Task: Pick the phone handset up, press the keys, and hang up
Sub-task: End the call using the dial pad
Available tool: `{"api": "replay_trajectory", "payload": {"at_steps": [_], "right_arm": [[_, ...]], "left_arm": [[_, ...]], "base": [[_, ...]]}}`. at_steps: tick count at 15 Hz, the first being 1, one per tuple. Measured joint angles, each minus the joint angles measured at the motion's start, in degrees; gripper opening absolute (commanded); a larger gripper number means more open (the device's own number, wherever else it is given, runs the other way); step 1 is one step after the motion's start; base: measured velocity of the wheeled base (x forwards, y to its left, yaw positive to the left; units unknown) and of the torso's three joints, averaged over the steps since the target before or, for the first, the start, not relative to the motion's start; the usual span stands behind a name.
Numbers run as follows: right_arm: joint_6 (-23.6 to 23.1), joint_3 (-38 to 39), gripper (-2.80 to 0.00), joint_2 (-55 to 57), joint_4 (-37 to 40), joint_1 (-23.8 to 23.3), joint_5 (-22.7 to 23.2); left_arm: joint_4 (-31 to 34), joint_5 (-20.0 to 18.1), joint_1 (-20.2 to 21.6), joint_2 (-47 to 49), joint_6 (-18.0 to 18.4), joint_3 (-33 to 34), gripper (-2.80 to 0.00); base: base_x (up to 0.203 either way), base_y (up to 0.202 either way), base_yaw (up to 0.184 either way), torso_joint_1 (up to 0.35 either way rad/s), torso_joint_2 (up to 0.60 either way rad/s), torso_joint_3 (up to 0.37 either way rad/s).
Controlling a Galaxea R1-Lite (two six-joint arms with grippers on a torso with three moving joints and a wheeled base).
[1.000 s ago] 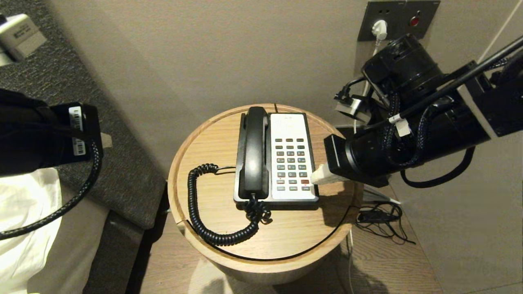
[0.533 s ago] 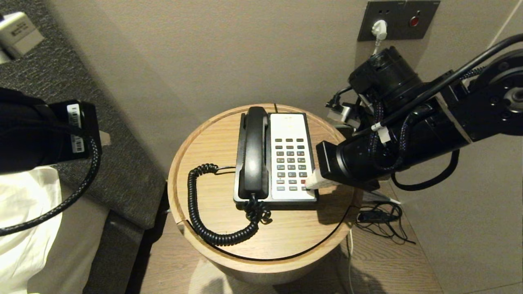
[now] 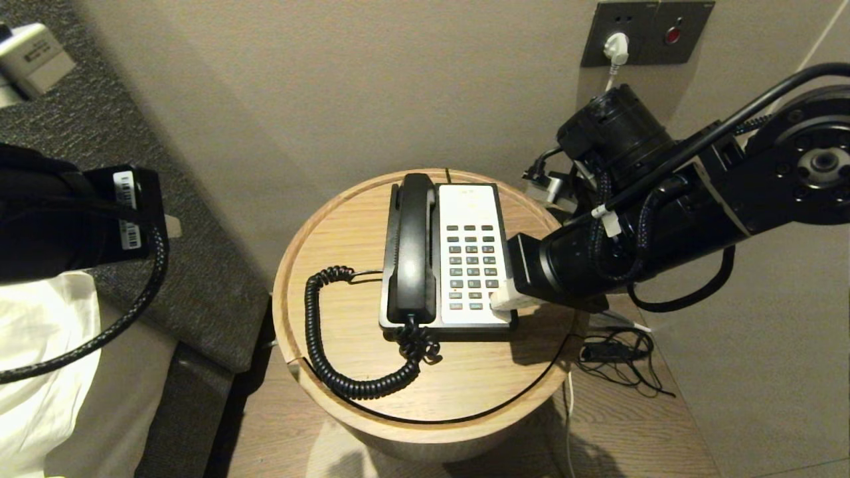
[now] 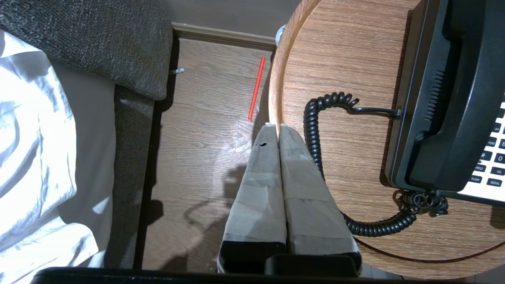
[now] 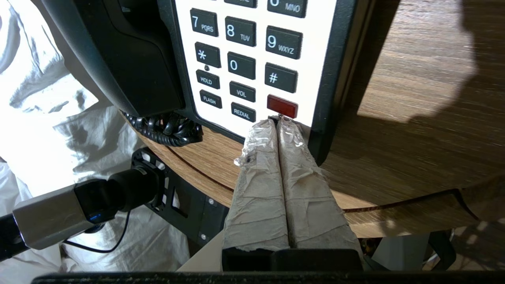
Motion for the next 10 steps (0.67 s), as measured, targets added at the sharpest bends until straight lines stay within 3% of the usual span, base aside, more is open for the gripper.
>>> {"api": "replay_trajectory", "payload": {"at_steps": [10], "right_arm": [[0.8, -1.5, -2.8, -5.5, 2.4, -0.1, -1.4]], "left_arm": [[0.3, -0.2, 0.8, -1.5, -0.1, 1.5, -2.8]], "base": [[0.0, 0.0, 0.0, 0.0, 0.0, 0.0]]}}
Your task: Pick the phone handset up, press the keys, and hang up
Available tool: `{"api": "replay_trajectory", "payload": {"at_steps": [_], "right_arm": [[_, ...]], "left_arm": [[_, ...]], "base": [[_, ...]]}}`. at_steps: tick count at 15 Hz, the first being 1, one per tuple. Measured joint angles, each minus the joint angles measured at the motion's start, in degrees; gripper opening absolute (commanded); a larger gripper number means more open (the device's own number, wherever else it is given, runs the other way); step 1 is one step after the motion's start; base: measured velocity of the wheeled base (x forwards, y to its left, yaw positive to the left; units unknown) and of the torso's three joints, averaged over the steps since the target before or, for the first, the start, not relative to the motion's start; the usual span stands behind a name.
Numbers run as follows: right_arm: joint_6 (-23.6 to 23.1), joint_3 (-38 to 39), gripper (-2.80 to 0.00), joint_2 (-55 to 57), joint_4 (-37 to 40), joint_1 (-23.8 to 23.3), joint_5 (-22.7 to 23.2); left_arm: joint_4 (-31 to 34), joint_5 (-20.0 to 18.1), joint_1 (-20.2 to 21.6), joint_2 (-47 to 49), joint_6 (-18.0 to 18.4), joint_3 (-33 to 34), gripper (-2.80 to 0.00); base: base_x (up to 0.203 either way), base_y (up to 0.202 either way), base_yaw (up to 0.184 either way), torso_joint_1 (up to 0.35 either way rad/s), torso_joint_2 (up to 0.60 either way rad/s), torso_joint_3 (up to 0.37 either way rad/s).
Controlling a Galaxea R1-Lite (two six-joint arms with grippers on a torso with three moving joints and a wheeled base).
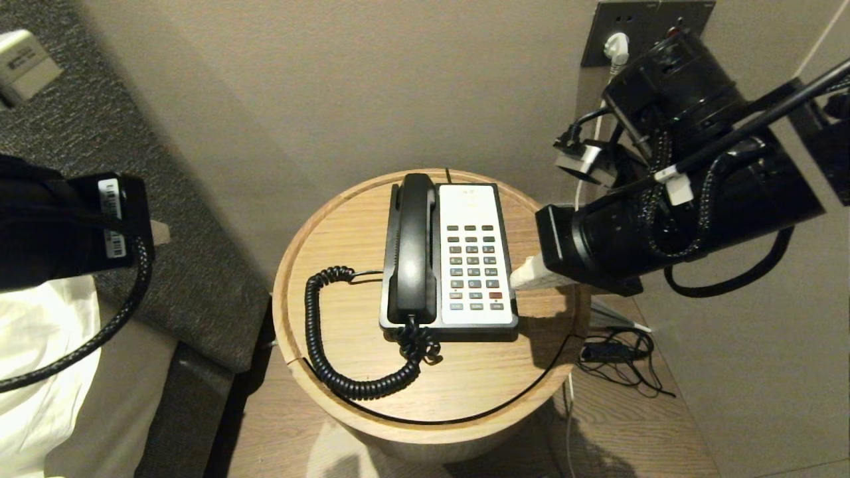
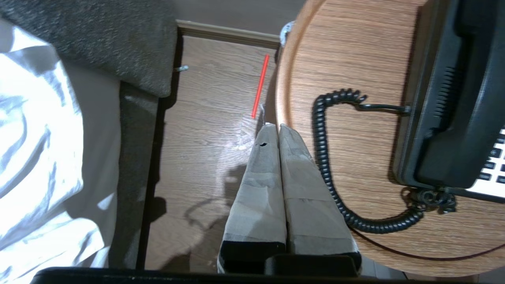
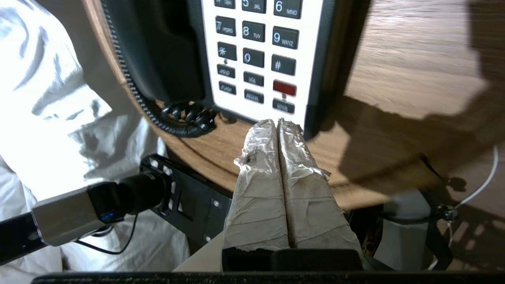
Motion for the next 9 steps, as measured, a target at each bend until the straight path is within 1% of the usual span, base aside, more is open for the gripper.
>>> {"api": "replay_trajectory", "payload": {"at_steps": [2, 4, 7, 9], "right_arm": [[0.5, 0.6, -2.8, -3.2, 0.4, -0.4, -1.7], [1.1, 2.3, -2.8, -7.2, 0.8, -2.1, -2.1], [1.5, 7.2, -2.8, -15.4, 1.1, -6.8, -2.3], [2.0, 11.3, -2.8, -21.9, 1.4, -10.2, -2.2]], "left_arm": [[-0.1, 0.0, 1.7, -1.7, 0.1, 1.9, -2.8], [-0.3, 0.0, 4.3, -4.5, 0.1, 4.6, -2.8], [-0.6, -0.1, 10.2, -11.1, 0.0, 10.9, -2.8], [-1.2, -0.2, 15.5, -16.9, 0.0, 15.9, -2.8]], "base": [[0.0, 0.0, 0.0, 0.0, 0.0, 0.0], [0.0, 0.0, 0.0, 0.0, 0.0, 0.0], [0.0, 0.0, 0.0, 0.0, 0.0, 0.0], [0.0, 0.0, 0.0, 0.0, 0.0, 0.0]]}}
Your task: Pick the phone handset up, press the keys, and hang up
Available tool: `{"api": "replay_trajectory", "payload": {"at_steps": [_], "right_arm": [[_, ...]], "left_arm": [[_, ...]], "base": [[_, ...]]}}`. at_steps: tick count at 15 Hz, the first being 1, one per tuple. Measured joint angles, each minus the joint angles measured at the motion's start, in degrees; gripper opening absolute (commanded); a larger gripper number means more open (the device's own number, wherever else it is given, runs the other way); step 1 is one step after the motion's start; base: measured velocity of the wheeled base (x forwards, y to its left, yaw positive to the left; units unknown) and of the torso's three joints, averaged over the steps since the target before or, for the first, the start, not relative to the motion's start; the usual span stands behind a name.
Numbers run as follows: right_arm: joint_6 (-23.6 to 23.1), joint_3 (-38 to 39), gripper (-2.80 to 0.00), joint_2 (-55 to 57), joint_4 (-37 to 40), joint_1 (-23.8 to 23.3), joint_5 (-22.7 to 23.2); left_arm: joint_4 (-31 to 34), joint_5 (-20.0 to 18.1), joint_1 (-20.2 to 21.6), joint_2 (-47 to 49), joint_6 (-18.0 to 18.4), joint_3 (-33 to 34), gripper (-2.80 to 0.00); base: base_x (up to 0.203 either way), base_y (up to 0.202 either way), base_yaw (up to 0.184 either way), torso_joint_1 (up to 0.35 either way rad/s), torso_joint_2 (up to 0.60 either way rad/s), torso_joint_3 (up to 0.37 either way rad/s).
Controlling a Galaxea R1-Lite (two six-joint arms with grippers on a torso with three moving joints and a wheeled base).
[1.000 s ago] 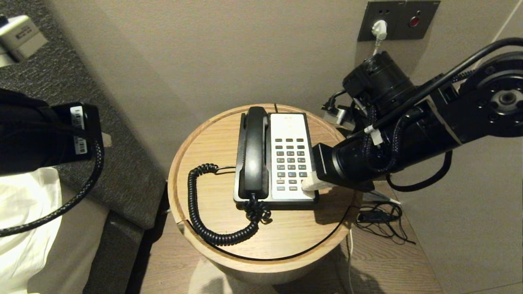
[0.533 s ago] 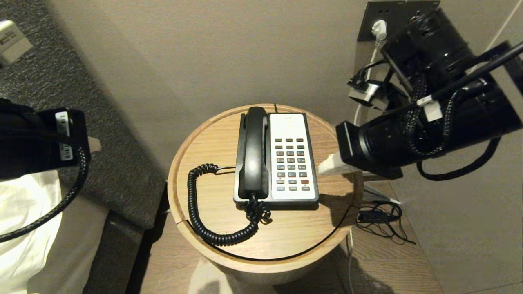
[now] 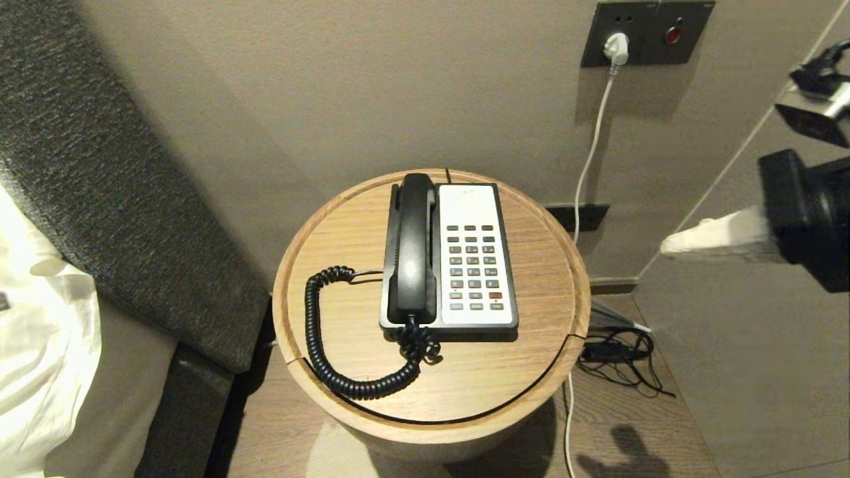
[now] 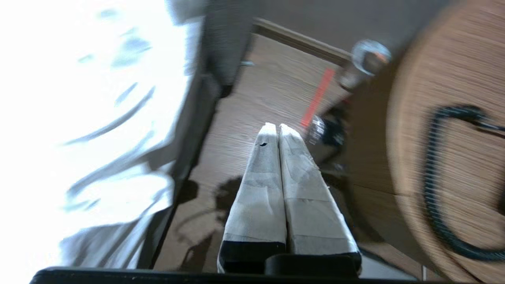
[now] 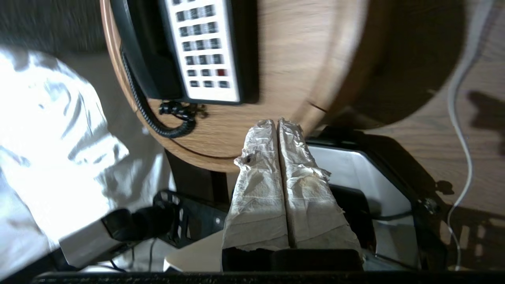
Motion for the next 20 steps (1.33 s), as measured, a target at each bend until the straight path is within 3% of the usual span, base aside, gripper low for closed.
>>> {"api": "replay_trajectory", "payload": {"at_steps": [3, 6, 9, 14, 17, 20], "right_arm": [[0.3, 5.7, -2.8, -10.0, 1.5, -5.5, 0.3], [1.1, 11.2, -2.8, -19.0, 2.9, -10.1, 0.5], [2.5, 15.8, -2.8, -26.6, 5.3, -12.0, 0.7], [3.1, 18.1, -2.8, -35.2, 10.9, -14.0, 0.8], [3.2, 18.7, -2.8, -39.0, 14.3, -14.7, 0.8], [3.2, 19.2, -2.8, -41.5, 15.1, -14.9, 0.7]], "left_arm": [[-1.5, -1.8, 9.0, -9.2, 0.0, 7.6, -2.8], [-2.6, -3.3, 15.0, -17.2, 0.1, 14.2, -2.8], [-3.3, -3.4, 18.7, -23.6, 0.1, 20.2, -2.8], [-3.9, -3.5, 21.2, -31.8, 0.7, 26.6, -2.8], [-3.9, -4.9, 24.1, -37.1, 4.7, 29.4, -2.8], [-4.4, -8.5, 26.8, -42.3, 11.2, 32.5, -2.8]], "base": [[0.0, 0.0, 0.0, 0.0, 0.0, 0.0], [0.0, 0.0, 0.0, 0.0, 0.0, 0.0], [0.0, 0.0, 0.0, 0.0, 0.0, 0.0], [0.0, 0.0, 0.0, 0.0, 0.0, 0.0], [0.0, 0.0, 0.0, 0.0, 0.0, 0.0], [0.0, 0.0, 0.0, 0.0, 0.0, 0.0]]}}
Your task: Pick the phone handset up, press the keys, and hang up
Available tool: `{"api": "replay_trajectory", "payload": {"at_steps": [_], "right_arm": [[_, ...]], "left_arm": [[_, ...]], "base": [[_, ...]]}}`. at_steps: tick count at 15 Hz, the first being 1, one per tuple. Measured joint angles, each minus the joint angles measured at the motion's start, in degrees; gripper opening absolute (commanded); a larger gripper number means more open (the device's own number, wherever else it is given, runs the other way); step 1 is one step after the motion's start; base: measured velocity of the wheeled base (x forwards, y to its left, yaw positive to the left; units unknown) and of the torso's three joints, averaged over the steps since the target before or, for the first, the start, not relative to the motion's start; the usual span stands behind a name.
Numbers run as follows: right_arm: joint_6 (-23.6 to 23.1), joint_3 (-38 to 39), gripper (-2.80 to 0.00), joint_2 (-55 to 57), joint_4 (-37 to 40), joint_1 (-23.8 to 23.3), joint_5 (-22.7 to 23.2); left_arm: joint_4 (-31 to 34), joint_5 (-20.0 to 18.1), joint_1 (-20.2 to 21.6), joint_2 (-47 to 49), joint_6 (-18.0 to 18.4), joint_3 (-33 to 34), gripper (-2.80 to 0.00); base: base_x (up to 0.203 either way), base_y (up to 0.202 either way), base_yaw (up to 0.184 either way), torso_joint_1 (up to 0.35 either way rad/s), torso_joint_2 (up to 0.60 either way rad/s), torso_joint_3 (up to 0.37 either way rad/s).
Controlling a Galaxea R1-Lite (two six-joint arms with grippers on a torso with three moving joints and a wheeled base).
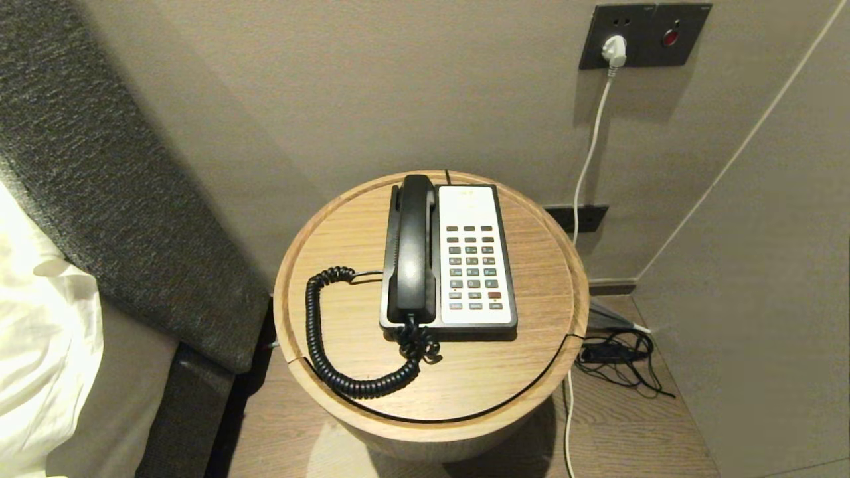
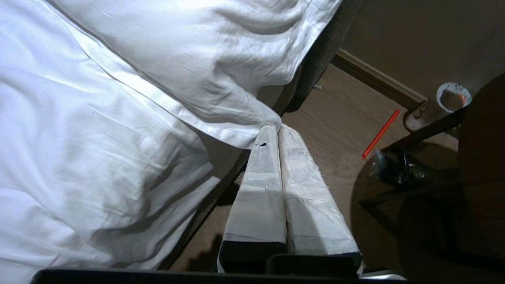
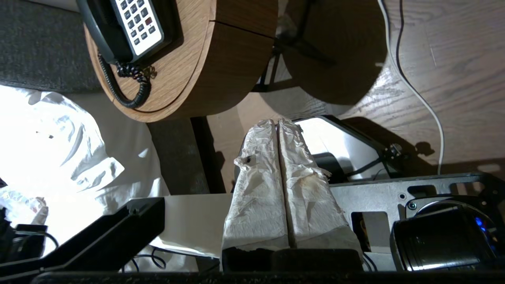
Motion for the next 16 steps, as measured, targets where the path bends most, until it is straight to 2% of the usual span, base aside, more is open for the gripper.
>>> {"api": "replay_trajectory", "payload": {"at_steps": [1, 3, 4, 6, 9, 10, 12, 16], "right_arm": [[0.0, 0.1, -2.8, -0.8, 0.5, -0.1, 0.0], [0.0, 0.6, -2.8, -2.6, 2.3, -0.2, 0.0], [-0.3, 1.3, -2.8, -4.0, 2.7, -0.2, -0.1], [-0.5, 3.0, -2.8, -7.0, 3.1, -0.6, -0.2], [-1.5, 4.9, -2.8, -12.4, 6.1, -3.8, -0.2], [-2.4, 5.5, -2.8, -14.1, 6.6, -5.4, -0.1], [-2.7, 6.4, -2.8, -16.6, 6.4, -7.4, -0.2], [-3.3, 6.5, -2.8, -18.8, 8.1, -10.9, 0.6]], "left_arm": [[-0.1, -1.0, 0.2, -1.2, 0.5, 0.7, -2.8], [-1.9, -5.4, 0.2, -2.6, 2.5, 2.1, -2.8], [-4.2, -7.7, 0.2, -3.2, 4.4, 3.5, -2.8], [-8.6, -9.4, -0.1, -5.3, 8.6, 6.8, -2.8], [-15.3, -11.8, -0.3, -11.2, 20.5, 14.5, -2.8], [-18.8, -12.4, -0.4, -12.3, 23.4, 16.4, -2.8], [-22.0, -12.6, -0.4, -13.6, 24.4, 19.2, -2.8], [-22.5, -12.8, -0.4, -14.4, 23.2, 22.5, -2.8]], "base": [[0.0, 0.0, 0.0, 0.0, 0.0, 0.0], [0.0, 0.0, 0.0, 0.0, 0.0, 0.0], [0.0, 0.0, 0.0, 0.0, 0.0, 0.0], [0.0, 0.0, 0.0, 0.0, 0.0, 0.0], [0.0, 0.0, 0.0, 0.0, 0.0, 0.0], [0.0, 0.0, 0.0, 0.0, 0.0, 0.0], [0.0, 0.0, 0.0, 0.0, 0.0, 0.0], [0.0, 0.0, 0.0, 0.0, 0.0, 0.0]]}}
